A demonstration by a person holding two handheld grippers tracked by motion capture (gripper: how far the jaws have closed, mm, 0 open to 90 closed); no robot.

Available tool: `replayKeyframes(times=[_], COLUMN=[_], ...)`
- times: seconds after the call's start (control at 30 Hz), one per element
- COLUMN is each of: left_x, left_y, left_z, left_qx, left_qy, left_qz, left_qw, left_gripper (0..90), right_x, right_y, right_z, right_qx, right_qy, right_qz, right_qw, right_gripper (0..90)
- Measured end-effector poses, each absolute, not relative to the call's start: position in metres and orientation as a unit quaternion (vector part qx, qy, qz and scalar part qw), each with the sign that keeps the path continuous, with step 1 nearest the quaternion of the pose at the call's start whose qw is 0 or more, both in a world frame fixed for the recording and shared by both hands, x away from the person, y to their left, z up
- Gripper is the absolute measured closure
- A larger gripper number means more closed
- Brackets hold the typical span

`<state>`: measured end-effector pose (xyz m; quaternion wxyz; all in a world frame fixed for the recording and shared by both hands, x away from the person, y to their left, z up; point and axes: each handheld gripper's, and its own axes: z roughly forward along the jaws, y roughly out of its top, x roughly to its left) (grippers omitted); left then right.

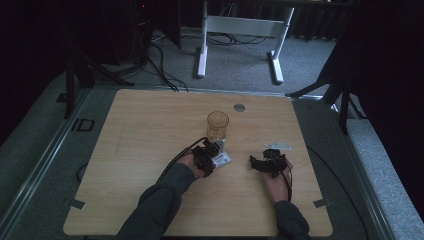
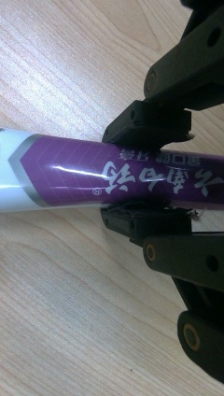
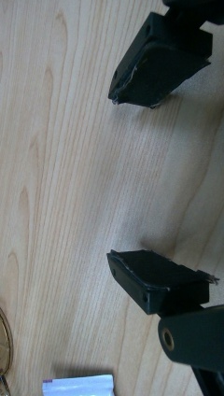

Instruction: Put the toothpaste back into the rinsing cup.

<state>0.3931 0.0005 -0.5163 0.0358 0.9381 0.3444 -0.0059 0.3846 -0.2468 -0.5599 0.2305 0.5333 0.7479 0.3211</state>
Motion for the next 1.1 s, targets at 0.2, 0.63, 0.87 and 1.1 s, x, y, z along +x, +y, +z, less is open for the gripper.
replayKeyframes(times=[0.2,0.63,0.87,1.1], left_x=[0.394,0.395,0.392,0.390], left_y=[0.002,0.008,0.009,0.010], left_z=[-0.516,-0.513,-0.511,-0.506], left_qx=[0.933,0.926,0.925,0.923], left_qy=[0.358,0.373,0.376,0.381], left_qz=[-0.013,-0.029,-0.022,-0.014], left_qw=[0.038,0.044,0.047,0.054], left_gripper=[64.8,70.5,71.3,71.4], right_x=[0.385,0.385,0.385,0.384], right_y=[-0.247,-0.247,-0.247,-0.247], right_z=[-0.560,-0.560,-0.560,-0.560], right_qx=[0.533,0.532,0.532,0.531], right_qy=[0.748,0.749,0.749,0.750], right_qz=[0.321,0.321,0.322,0.322], right_qw=[0.230,0.231,0.230,0.229], right_gripper=[18.5,18.5,18.5,18.5])
